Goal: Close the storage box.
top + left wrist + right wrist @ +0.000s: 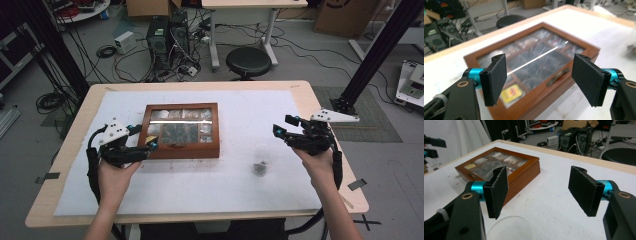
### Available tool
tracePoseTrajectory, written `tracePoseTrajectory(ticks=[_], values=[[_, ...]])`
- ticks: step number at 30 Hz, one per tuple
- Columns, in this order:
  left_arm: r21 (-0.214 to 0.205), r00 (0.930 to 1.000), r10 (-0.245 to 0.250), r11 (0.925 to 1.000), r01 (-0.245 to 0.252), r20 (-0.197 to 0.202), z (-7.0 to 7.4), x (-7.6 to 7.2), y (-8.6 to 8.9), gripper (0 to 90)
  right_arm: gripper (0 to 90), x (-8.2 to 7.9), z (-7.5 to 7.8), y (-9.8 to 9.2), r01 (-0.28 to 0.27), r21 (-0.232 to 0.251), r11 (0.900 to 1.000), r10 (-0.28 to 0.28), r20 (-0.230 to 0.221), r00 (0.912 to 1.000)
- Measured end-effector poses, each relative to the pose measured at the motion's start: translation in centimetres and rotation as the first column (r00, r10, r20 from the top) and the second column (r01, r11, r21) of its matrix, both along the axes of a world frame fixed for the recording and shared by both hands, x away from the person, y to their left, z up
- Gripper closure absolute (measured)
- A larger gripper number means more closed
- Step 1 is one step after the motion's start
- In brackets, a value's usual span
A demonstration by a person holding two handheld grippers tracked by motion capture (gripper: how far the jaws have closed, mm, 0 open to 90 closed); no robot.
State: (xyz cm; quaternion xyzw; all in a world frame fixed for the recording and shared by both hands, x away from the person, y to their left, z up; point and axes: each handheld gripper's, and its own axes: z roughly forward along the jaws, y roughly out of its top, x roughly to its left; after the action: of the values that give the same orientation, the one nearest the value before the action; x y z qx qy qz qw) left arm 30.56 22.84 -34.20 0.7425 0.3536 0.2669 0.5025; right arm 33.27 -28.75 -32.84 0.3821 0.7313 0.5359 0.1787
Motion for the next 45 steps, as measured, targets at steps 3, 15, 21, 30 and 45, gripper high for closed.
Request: tracePoseTrajectory(ticks=[3, 15, 21, 30, 45], values=[[-0.021, 0.9995, -0.020, 0.9996, 0.020, 0.024, 1.1, -0.3, -0.2, 28.3, 31.7, -0.1, -0.3, -0.6, 0.021, -0.011, 0.9997, -0.021, 0.004, 0.9998], [-0.088, 0.9951, -0.058, 0.9940, 0.065, 0.080, 3.1, -1.3, 0.2, 26.7, 26.4, 0.2, -1.6, -2.1, 0.093, -0.084, 0.9921, -0.091, 0.022, 0.9956], [-0.095, 0.9949, -0.049, 0.9938, 0.058, 0.088, 3.1, -1.5, 0.8, 26.7, 25.3, 0.2, -1.9, -2.2, 0.117, -0.109, 0.9871, -0.114, 0.033, 0.9929], [-0.092, 0.9966, -0.034, 0.9949, 0.041, 0.075, 2.4, -1.6, 1.4, 26.7, 25.3, 0.5, -1.8, -1.9, 0.128, -0.115, 0.9851, -0.124, 0.042, 0.9914], [-0.094, 0.9970, -0.034, 0.9947, 0.040, 0.069, 2.2, -1.5, 1.3, 26.7, 25.3, 0.6, -1.8, -2.2, 0.129, -0.111, 0.9854, -0.125, 0.042, 0.9912]])
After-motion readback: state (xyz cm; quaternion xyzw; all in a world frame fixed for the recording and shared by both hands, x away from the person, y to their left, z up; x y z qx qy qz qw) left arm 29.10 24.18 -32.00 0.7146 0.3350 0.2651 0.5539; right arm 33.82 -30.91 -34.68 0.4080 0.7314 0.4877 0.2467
